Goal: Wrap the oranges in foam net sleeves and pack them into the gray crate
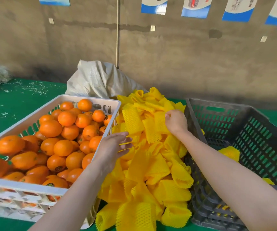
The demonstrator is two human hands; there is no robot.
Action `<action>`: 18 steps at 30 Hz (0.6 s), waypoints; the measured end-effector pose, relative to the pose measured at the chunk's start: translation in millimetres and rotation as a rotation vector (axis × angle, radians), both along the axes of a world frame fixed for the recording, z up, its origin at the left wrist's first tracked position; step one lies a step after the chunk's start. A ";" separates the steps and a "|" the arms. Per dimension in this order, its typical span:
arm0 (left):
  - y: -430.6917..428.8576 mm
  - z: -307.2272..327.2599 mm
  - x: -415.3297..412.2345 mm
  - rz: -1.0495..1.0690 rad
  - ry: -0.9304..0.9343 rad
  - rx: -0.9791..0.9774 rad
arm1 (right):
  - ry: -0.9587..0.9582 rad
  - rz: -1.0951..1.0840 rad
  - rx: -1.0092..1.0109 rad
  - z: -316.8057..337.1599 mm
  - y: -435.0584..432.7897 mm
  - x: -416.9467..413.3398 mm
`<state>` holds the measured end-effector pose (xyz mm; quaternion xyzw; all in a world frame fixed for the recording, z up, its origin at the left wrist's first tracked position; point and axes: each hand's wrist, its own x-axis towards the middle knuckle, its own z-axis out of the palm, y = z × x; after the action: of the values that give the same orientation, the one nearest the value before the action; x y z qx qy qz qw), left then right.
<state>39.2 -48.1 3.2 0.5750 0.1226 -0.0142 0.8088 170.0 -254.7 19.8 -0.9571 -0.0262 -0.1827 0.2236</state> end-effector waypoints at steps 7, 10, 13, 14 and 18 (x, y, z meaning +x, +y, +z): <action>-3.0 12.8 -5.0 -0.032 -0.011 -0.061 | 0.245 0.488 0.808 13.5 49.4 -103.1; 1.0 9.5 -11.1 0.043 -0.080 -0.065 | 0.404 0.521 0.842 6.3 57.0 -126.7; 9.9 5.4 -20.0 0.062 -0.173 0.109 | 0.295 0.531 0.476 8.2 61.7 -135.8; 12.3 4.9 -23.2 0.035 -0.206 0.163 | 0.251 0.586 0.393 10.9 64.5 -137.7; 18.3 6.4 -31.0 -0.033 -0.289 0.317 | 0.142 0.761 0.077 18.1 86.3 -138.1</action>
<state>8.1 -29.9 9.6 0.6932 -0.0036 0.0745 0.7169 31.8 -168.4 37.8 -0.8802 -0.3569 -0.0210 0.3122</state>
